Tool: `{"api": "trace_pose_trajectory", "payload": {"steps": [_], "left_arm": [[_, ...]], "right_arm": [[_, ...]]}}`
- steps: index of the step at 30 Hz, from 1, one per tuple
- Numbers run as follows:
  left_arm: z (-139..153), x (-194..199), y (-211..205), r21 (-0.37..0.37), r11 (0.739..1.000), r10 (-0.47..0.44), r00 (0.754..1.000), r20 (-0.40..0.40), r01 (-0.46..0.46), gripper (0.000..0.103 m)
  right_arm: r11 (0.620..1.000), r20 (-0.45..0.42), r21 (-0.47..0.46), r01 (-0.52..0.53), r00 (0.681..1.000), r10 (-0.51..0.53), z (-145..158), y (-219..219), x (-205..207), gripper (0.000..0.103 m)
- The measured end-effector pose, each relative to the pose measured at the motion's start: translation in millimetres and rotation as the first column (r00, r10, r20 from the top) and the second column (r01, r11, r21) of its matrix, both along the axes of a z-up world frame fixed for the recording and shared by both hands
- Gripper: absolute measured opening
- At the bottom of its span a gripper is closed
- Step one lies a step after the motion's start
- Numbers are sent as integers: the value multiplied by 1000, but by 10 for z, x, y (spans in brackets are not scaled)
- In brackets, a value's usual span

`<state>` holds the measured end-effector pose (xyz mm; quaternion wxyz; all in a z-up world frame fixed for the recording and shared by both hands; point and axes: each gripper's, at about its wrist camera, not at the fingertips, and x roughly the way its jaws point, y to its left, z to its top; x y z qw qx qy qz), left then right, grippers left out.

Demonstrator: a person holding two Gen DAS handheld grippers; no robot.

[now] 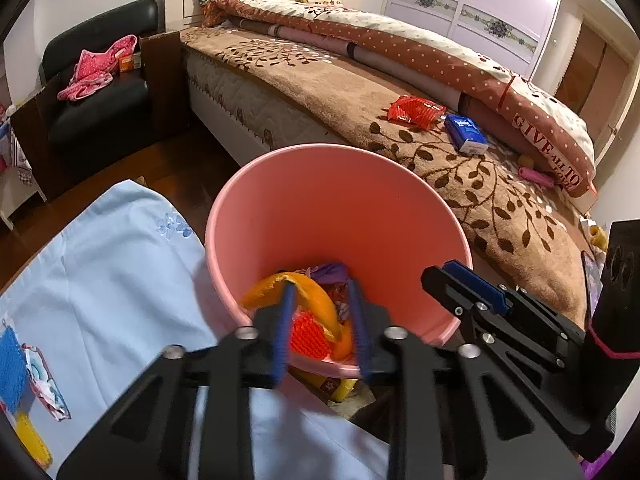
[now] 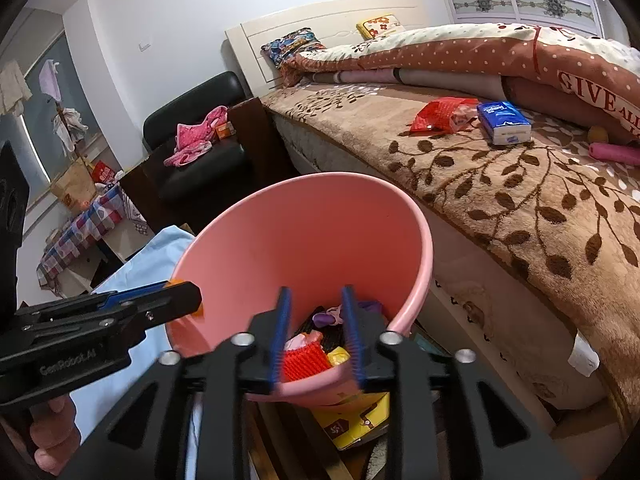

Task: Collect trash
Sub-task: 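Open both tools to drop the peels into the bucket, then withdraw both tools from the bucket toward the table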

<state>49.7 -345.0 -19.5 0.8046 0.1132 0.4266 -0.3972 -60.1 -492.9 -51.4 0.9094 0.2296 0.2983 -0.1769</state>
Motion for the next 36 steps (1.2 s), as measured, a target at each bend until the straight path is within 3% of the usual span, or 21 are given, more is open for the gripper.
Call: {"api": "trace_pose_trajectory", "payload": {"steps": [12, 17, 36], "left_arm": [[39, -31, 139, -19, 1000, 17, 1000, -3, -17, 37], [56, -51, 218, -37, 999, 24, 1000, -8, -24, 48], [131, -146, 679, -74, 997, 34, 999, -29, -36, 49]], "right_arm": [[1000, 10, -12, 7, 1000, -7, 54, 51, -44, 48], [1000, 21, -15, 6, 1000, -6, 104, 86, -75, 49], [996, 49, -64, -58, 997, 62, 338, 499, -118, 53]]}}
